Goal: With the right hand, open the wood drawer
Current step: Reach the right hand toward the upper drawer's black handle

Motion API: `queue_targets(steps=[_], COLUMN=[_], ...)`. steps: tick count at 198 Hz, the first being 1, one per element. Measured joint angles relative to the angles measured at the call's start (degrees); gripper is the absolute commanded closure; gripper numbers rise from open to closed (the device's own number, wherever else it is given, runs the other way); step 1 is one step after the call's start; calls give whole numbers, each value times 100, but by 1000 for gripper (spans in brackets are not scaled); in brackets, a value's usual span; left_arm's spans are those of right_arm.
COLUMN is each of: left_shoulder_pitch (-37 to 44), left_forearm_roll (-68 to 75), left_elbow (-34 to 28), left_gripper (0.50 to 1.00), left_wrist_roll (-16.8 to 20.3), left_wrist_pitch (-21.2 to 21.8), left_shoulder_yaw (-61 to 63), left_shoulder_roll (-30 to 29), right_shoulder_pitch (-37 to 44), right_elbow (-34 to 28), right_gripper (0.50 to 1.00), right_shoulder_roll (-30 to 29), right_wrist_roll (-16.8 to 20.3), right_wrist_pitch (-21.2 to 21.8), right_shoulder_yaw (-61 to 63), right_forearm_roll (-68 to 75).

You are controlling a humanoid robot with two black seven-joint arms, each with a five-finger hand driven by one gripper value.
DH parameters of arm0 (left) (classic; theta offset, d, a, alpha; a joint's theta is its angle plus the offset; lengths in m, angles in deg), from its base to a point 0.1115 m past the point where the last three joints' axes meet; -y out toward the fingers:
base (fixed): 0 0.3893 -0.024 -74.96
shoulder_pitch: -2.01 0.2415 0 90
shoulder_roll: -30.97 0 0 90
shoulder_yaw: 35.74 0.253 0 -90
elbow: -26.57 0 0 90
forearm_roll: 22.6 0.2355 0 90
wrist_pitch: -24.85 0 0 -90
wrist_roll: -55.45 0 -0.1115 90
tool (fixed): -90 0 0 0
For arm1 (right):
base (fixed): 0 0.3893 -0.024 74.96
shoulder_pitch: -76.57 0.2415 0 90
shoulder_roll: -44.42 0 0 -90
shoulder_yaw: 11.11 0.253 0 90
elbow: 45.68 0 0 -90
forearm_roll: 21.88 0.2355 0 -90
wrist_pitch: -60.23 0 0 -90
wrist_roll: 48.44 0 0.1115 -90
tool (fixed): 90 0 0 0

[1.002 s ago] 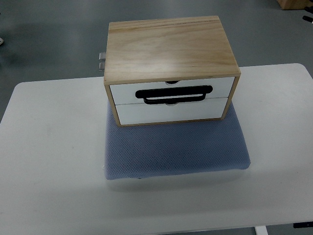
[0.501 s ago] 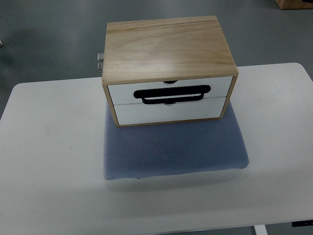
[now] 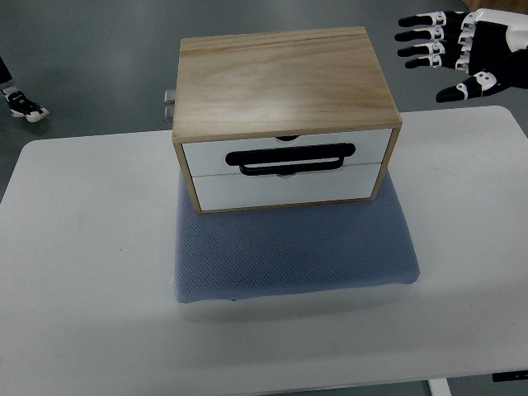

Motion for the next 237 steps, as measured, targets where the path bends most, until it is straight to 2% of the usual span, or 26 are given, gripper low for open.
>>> queue_targets(steps=[77,116,170,237], left_shoulder_pitch=[0,0,0,0], left_forearm_roll=[0,0,0,0], left_elbow=[2,2,2,2], left_gripper=[500,500,500,500], left_wrist_roll=[-1,-2,-2,0], left_wrist_pitch=[0,0,0,0], left_shoulder_yaw=[0,0,0,0], left_shoulder_roll=[0,0,0,0], right_shoulder_pitch=[-61,-64,-71,-65], right_elbow=[-573,-856,-1196,-1254], right_gripper=[556,556,556,556], right_shoulder_roll=[-190,-360,-619,-1202], right_wrist_roll=[24,202,264,305], right_wrist_pitch=[0,0,0,0], right_shoulder_yaw=[79,283,307,311], right_forearm_roll=[-736,-846,-933,-1000])
